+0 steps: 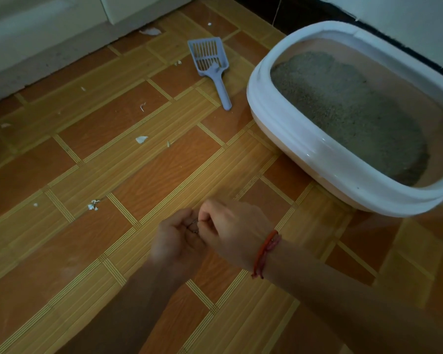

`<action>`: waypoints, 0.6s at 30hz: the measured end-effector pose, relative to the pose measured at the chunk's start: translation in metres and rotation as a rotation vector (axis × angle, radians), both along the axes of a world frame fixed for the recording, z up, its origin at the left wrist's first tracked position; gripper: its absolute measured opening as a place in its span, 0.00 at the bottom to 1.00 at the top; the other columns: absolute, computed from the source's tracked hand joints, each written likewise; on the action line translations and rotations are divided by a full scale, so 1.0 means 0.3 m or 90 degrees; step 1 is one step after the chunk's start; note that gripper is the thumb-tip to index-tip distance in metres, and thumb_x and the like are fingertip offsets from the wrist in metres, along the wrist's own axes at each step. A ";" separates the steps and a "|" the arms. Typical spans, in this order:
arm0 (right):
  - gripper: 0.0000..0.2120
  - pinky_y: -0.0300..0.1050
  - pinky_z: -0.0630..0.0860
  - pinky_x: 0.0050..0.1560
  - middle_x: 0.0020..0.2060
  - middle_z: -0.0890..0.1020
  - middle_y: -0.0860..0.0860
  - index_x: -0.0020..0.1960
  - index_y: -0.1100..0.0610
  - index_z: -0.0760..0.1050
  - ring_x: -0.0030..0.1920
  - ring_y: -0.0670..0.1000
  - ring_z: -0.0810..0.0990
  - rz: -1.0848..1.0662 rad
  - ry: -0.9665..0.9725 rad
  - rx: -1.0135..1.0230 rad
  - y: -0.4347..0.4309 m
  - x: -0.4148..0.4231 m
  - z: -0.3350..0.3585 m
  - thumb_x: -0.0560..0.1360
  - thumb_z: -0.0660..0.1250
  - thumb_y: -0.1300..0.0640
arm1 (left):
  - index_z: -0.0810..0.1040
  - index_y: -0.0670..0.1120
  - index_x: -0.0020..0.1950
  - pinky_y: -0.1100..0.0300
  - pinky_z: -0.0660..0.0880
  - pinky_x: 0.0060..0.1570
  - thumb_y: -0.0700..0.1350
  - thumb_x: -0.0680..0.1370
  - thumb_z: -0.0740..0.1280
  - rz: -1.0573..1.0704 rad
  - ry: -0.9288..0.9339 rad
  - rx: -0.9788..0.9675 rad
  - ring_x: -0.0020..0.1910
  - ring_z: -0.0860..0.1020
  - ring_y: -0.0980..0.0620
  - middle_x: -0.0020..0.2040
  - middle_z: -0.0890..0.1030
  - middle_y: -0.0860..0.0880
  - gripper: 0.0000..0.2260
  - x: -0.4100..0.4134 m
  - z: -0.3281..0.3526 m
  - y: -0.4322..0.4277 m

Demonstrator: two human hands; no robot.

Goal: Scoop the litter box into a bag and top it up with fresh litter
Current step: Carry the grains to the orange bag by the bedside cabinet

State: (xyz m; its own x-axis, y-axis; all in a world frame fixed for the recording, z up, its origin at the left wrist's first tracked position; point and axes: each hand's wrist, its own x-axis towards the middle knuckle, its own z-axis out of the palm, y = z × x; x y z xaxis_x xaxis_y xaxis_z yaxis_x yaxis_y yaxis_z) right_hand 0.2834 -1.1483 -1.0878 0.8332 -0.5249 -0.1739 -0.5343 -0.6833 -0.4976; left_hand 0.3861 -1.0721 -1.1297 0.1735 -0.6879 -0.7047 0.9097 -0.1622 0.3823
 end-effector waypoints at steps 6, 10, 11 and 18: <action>0.08 0.50 0.78 0.43 0.49 0.80 0.46 0.50 0.51 0.71 0.43 0.48 0.79 -0.007 -0.024 -0.018 0.001 -0.019 -0.006 0.79 0.57 0.48 | 0.81 0.35 0.43 0.56 0.80 0.44 0.43 0.82 0.55 0.011 0.042 -0.048 0.38 0.82 0.48 0.38 0.81 0.42 0.18 0.005 0.029 0.013; 0.07 0.44 0.76 0.36 0.39 0.77 0.42 0.50 0.51 0.72 0.36 0.44 0.75 -0.051 -0.059 -0.031 -0.018 -0.032 0.007 0.79 0.58 0.48 | 0.78 0.33 0.51 0.54 0.82 0.44 0.42 0.82 0.55 0.047 0.085 -0.056 0.48 0.84 0.43 0.46 0.83 0.38 0.16 0.016 0.041 0.014; 0.08 0.44 0.74 0.34 0.38 0.77 0.43 0.50 0.51 0.73 0.35 0.44 0.75 -0.064 -0.064 -0.035 -0.022 -0.036 0.008 0.80 0.58 0.48 | 0.79 0.33 0.50 0.52 0.82 0.47 0.42 0.82 0.55 0.056 0.089 -0.049 0.52 0.83 0.42 0.49 0.82 0.37 0.16 0.015 0.044 0.017; 0.15 0.43 0.75 0.39 0.42 0.77 0.43 0.60 0.50 0.74 0.39 0.44 0.75 -0.152 -0.044 -0.018 -0.030 -0.086 -0.016 0.80 0.56 0.44 | 0.80 0.35 0.50 0.50 0.81 0.50 0.43 0.83 0.56 0.114 0.088 0.010 0.50 0.84 0.42 0.48 0.84 0.39 0.16 0.003 0.069 0.076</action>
